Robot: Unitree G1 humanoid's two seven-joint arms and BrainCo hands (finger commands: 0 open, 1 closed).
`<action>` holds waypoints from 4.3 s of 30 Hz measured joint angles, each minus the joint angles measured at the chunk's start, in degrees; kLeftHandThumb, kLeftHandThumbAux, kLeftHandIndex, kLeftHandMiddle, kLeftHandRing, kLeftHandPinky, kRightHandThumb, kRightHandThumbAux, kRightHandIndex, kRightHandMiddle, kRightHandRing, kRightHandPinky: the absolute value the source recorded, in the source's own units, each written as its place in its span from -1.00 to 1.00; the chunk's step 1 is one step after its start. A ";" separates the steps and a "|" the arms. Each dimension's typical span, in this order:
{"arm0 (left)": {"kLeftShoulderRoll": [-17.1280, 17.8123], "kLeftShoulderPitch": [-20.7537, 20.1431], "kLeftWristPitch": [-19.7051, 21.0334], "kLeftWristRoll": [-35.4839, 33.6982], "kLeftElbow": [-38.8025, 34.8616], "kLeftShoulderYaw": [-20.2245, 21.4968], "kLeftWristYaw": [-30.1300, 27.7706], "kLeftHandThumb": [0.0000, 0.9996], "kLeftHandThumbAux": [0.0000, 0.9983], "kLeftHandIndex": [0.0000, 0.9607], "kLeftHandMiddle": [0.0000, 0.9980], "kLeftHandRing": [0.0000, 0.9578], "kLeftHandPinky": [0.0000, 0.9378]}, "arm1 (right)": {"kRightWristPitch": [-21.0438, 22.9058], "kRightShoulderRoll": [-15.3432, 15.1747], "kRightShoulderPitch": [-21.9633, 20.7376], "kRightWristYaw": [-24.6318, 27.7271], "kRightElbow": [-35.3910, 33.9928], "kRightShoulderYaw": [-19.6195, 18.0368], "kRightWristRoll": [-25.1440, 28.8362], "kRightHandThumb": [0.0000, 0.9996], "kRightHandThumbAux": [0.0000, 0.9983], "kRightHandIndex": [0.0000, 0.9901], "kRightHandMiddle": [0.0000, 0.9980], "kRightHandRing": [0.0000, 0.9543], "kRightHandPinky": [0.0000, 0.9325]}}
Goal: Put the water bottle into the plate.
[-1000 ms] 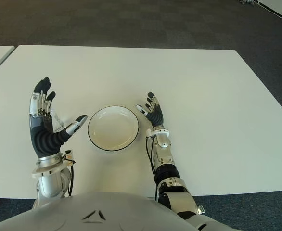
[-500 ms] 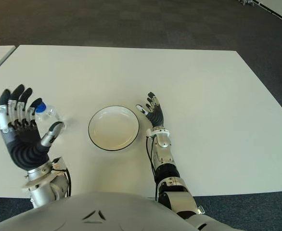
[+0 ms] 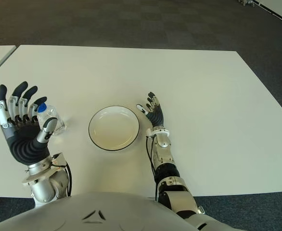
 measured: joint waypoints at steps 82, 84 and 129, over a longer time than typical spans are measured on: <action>11.56 -9.94 42.95 42.52 10.68 10.10 12.76 -1.00 0.77 -0.99 -1.00 -1.00 -0.99 | -0.99 0.01 -1.04 0.69 1.96 -0.59 0.22 -0.96 0.38 -1.00 -1.00 -1.00 -0.94; 11.68 -9.94 42.99 42.49 10.68 9.89 12.83 -1.00 0.77 -0.99 -1.00 -1.00 -0.99 | -0.99 0.01 -1.07 0.57 1.96 -0.58 0.19 -0.96 0.38 -1.00 -1.00 -1.00 -0.94; 15.78 -15.94 37.81 22.97 20.92 4.01 4.54 -1.00 0.68 -0.98 -0.99 -1.00 -0.98 | -1.06 0.00 -1.24 0.21 2.19 -0.53 0.18 -0.94 0.35 -1.00 -1.00 -1.00 -0.95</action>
